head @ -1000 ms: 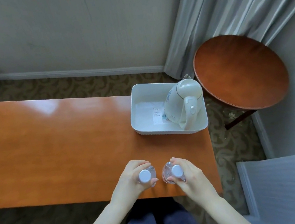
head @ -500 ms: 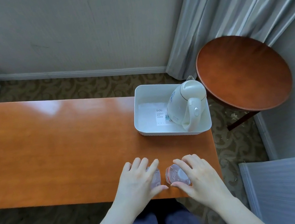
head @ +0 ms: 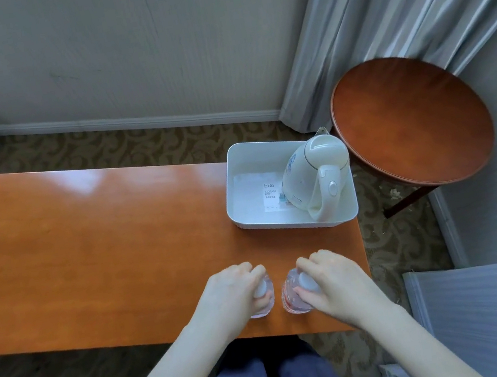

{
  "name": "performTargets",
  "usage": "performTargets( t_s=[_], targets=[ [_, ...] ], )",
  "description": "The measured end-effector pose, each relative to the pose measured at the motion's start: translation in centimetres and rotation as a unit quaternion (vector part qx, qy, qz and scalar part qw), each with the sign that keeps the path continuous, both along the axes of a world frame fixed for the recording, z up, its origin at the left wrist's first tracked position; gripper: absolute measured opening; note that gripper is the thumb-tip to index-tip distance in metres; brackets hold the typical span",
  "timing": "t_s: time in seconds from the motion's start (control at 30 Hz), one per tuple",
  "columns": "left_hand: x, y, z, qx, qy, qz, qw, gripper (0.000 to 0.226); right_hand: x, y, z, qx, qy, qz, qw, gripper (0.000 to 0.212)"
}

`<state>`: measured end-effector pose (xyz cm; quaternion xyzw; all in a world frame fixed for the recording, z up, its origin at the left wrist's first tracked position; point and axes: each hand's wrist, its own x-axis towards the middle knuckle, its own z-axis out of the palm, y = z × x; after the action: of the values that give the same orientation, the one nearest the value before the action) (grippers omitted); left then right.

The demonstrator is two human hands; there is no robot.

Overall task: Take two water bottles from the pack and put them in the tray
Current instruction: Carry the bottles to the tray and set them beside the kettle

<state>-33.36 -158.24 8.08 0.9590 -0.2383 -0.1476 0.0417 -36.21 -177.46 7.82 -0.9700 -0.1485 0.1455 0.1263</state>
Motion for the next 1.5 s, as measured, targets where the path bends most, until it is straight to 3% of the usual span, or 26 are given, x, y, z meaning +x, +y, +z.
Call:
performTargets(
  t_s=[0.17,0.43,0.83,1.3,1.4,1.5],
  targets=[
    [3.6,0.1,2.6,-0.105,0.007,0.005,0.994,0.027,4.6,-0.4,4.1,0.065,-0.02,-0.023,0.997,0.024],
    [13.2,-1.2,3.9,-0.128,-0.033,0.0,0.991,0.029,13.6,-0.6,5.6,0.054,-0.082,-0.053,0.994,0.025],
    [25.5,-3.8,-1.5,-0.102,-0.037,0.013,0.994,0.027,24.4,-1.0,-1.0,0.04,-0.086,-0.084,0.992,0.027],
    [29.3,-4.2,-4.1,-0.088,-0.029,0.028,0.995,0.027,29.2,-0.8,-3.3,0.004,-0.078,-0.065,0.995,0.031],
    [29.6,-4.0,-4.0,-0.063,-0.019,0.03,0.997,0.033,29.4,-0.8,-3.2,-0.011,-0.067,-0.054,0.996,0.035],
    [30.3,-3.8,-3.8,-0.014,-0.013,0.016,1.0,0.053,29.7,-1.0,-2.7,-0.051,-0.043,-0.014,0.998,0.047]
  ],
)
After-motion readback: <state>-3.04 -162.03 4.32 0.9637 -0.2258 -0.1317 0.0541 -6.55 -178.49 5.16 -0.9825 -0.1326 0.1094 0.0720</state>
